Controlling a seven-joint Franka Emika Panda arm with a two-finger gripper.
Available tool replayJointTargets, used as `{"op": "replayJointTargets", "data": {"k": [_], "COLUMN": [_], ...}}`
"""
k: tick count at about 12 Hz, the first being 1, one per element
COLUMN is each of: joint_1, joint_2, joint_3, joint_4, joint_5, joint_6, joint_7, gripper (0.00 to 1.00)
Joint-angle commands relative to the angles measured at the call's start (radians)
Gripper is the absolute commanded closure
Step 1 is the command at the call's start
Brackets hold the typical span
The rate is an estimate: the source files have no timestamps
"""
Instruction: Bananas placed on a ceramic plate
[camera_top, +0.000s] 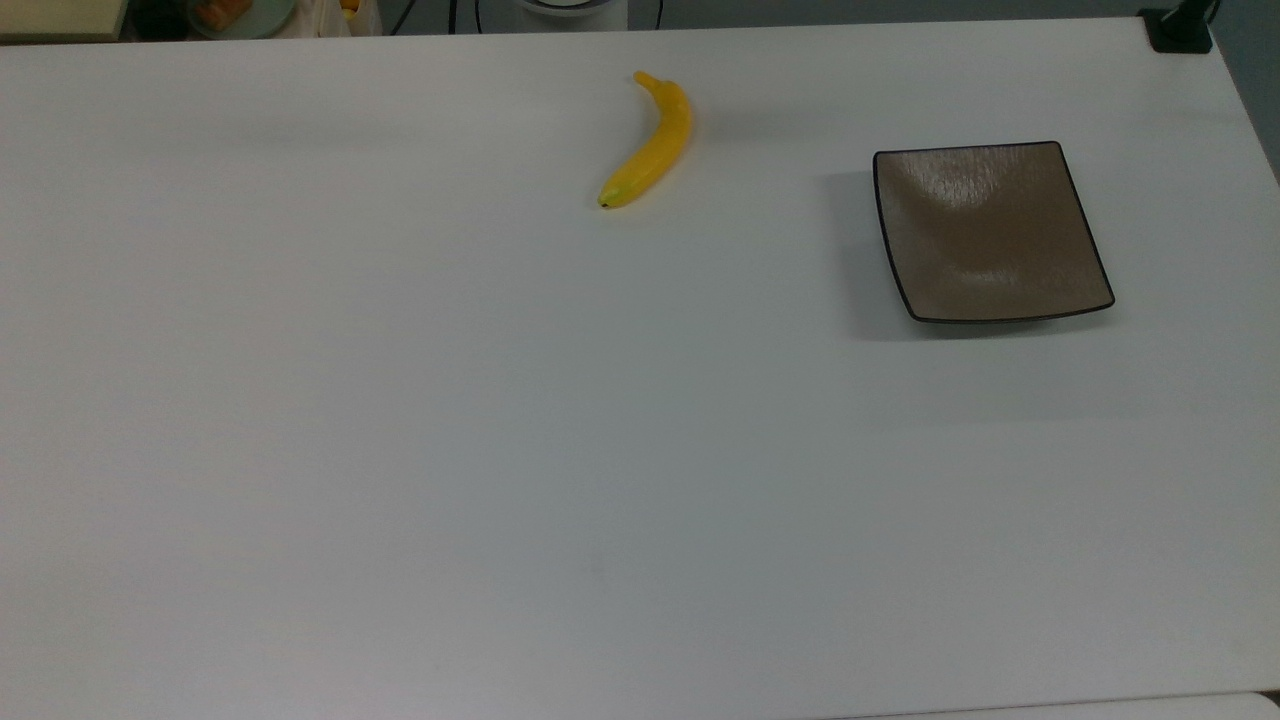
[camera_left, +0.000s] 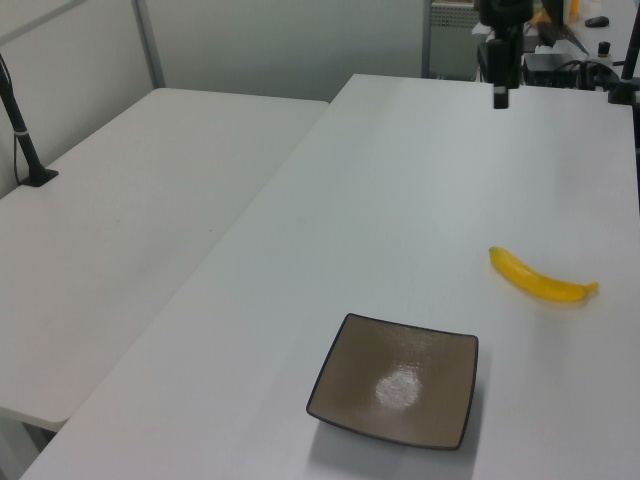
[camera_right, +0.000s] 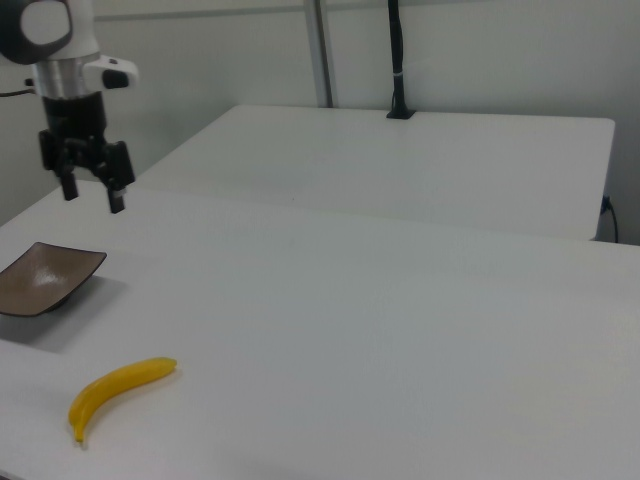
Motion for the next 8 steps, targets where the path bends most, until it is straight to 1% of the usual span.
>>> {"op": "replayJointTargets", "data": {"k": [1,3,4,6,8], "joint_1": [0.008,0.008,0.008,0.008,0.008], "joint_2": [-0.188,-0.219,-0.245,-0.317,-0.312], "joint_3": [0.021,0.032,0.035,0.048,0.079], "joint_4": [-0.232,-0.312,-0.372,-0.528,-0.607], "joint_5": [0.038,0.060,0.065,0.077,0.081], "joint_6": [0.016,0.046,0.081,0.208,0.329], "joint_7": [-0.001,0.002,0.002,0.015,0.052], "gripper": [0.00,0.00,0.00,0.00,0.00]}}
